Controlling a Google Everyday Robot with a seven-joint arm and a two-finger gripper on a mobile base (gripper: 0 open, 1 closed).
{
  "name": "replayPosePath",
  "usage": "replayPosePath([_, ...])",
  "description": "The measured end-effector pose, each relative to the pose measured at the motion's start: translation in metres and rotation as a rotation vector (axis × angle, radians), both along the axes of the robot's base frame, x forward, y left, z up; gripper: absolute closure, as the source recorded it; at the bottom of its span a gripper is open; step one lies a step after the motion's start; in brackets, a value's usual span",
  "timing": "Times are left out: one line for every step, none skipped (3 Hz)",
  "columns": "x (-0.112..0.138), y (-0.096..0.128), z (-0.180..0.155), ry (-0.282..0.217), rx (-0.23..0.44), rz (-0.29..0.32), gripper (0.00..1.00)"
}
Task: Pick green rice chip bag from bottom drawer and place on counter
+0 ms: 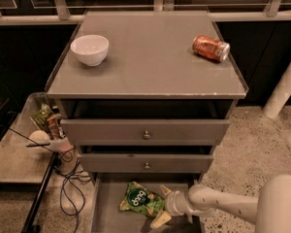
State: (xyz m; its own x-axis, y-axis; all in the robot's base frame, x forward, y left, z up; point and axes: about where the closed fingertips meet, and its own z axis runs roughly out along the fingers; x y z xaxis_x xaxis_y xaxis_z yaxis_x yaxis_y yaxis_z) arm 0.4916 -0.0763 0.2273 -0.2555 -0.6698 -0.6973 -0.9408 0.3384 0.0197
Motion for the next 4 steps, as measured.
replayPosePath([0.010, -0.001, -0.028, -0.031, 0.001, -0.003, 0.00])
replayPosePath([0.020, -0.001, -0.044, -0.060, 0.009, -0.031, 0.00])
replayPosePath([0.020, 0.003, -0.058, -0.078, 0.015, -0.072, 0.00])
replayPosePath([0.020, 0.012, -0.079, -0.082, 0.019, -0.124, 0.00])
